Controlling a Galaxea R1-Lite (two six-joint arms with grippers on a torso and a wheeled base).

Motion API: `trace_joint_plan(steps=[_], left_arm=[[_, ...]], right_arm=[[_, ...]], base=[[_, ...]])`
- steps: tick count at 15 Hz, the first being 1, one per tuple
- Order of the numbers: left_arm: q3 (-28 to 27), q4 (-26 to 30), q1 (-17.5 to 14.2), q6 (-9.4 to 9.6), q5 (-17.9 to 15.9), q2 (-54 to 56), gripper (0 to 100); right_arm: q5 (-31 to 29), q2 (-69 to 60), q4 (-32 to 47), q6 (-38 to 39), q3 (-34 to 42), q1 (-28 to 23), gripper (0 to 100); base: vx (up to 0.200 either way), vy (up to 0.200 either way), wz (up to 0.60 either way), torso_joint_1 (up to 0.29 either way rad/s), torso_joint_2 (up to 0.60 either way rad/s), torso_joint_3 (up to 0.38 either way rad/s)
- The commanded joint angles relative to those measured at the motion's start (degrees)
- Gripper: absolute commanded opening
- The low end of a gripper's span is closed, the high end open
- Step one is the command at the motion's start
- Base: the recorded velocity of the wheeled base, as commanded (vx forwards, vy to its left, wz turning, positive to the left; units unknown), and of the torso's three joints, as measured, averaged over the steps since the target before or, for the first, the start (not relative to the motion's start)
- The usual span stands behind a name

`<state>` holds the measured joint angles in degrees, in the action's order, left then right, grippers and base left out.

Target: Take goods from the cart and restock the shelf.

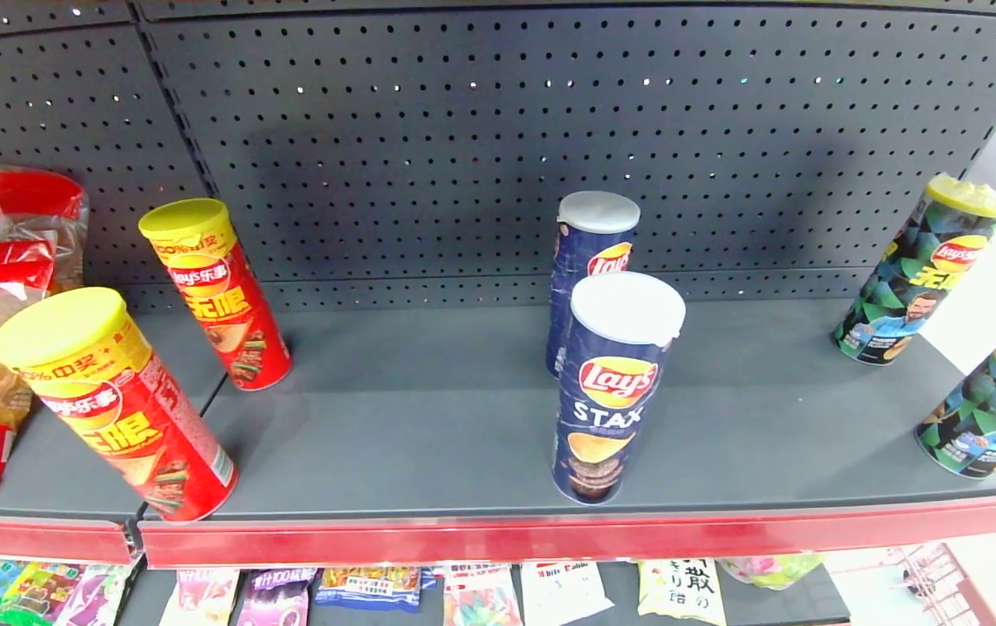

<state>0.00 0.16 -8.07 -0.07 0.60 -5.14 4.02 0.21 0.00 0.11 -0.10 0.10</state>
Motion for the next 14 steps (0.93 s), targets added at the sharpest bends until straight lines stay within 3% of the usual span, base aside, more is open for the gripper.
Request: trace_joint_plan(steps=[1, 2, 10, 14], left_arm=[[0.0, 0.02, -0.02, -0.01, 0.02, -0.3, 100], [0.0, 0.02, -0.02, -0.01, 0.02, -0.3, 100], [0.0, 0.02, -0.02, -0.01, -0.07, -0.3, 100], [0.0, 0.02, -0.02, -0.1, 0.02, -0.39, 100]], right_arm=[[0.02, -0.12, 0.0, -0.02, 0.01, -0.01, 100], [0.02, -0.12, 0.0, -0.02, 0.01, -0.01, 100], [0.02, -0.12, 0.0, -0.02, 0.01, -0.01, 100], [0.02, -0.12, 0.0, -0.02, 0.01, -0.01, 100]], base=[[0.0, 0.0, 0.0, 0.0, 0.0, 0.0], [0.0, 0.0, 0.0, 0.0, 0.0, 0.0], [0.0, -0.2, 0.0, 0.009, 0.0, 0.001], [0.0, 0.0, 0.0, 0.0, 0.0, 0.0]])
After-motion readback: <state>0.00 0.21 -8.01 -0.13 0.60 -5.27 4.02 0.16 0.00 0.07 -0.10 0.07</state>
